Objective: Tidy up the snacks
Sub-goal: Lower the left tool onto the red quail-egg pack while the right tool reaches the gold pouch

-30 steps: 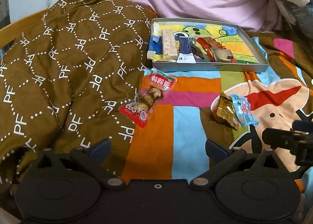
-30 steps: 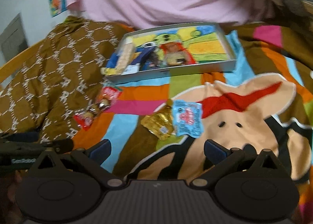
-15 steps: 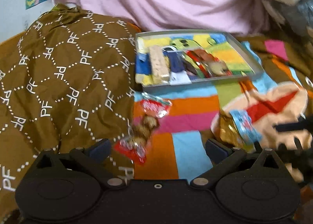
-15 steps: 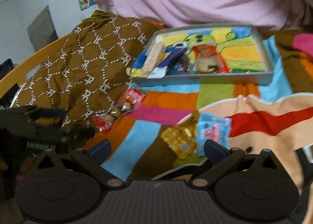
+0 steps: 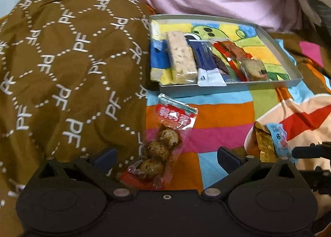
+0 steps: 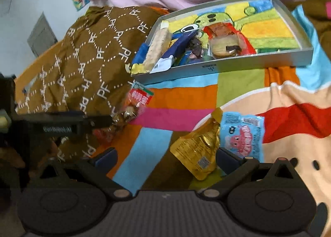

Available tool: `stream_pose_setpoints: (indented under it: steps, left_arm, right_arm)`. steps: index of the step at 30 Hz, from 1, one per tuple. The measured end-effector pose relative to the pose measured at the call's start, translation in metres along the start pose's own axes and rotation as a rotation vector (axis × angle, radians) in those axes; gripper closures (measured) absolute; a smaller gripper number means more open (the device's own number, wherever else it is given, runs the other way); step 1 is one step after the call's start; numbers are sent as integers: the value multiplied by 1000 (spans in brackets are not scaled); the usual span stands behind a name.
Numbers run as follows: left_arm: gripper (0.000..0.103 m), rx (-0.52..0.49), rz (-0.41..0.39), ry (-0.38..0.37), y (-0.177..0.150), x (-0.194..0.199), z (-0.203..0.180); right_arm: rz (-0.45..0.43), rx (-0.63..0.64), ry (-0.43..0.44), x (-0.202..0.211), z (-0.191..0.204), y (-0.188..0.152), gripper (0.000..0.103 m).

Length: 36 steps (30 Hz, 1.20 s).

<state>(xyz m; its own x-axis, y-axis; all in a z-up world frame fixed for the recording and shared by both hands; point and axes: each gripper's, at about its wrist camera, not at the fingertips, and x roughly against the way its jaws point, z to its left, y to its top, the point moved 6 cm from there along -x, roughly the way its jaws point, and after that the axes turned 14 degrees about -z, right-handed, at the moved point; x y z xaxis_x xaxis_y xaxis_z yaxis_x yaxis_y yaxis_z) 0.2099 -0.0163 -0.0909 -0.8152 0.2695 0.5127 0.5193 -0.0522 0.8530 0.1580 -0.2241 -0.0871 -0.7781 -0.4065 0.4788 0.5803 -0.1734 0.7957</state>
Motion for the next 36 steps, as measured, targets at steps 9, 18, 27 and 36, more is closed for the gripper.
stream_pose_setpoints:
  steps: [9, 18, 27, 36]
  left_arm:
    - [1, -36, 27, -60, -3, -27, -3]
    - [5, -12, 117, -117, -14, -46, -4]
    - [16, 12, 148, -89, -18, -54, -1]
    - [36, -9, 168, -115, -24, -49, -16]
  right_arm:
    - [-4, -150, -27, -22, -20, 0, 0]
    - [7, -343, -70, -36, -49, -5, 0]
    - [-24, -317, -183, -51, -49, 2, 1]
    - [10, -228, -289, -52, -45, -3, 33]
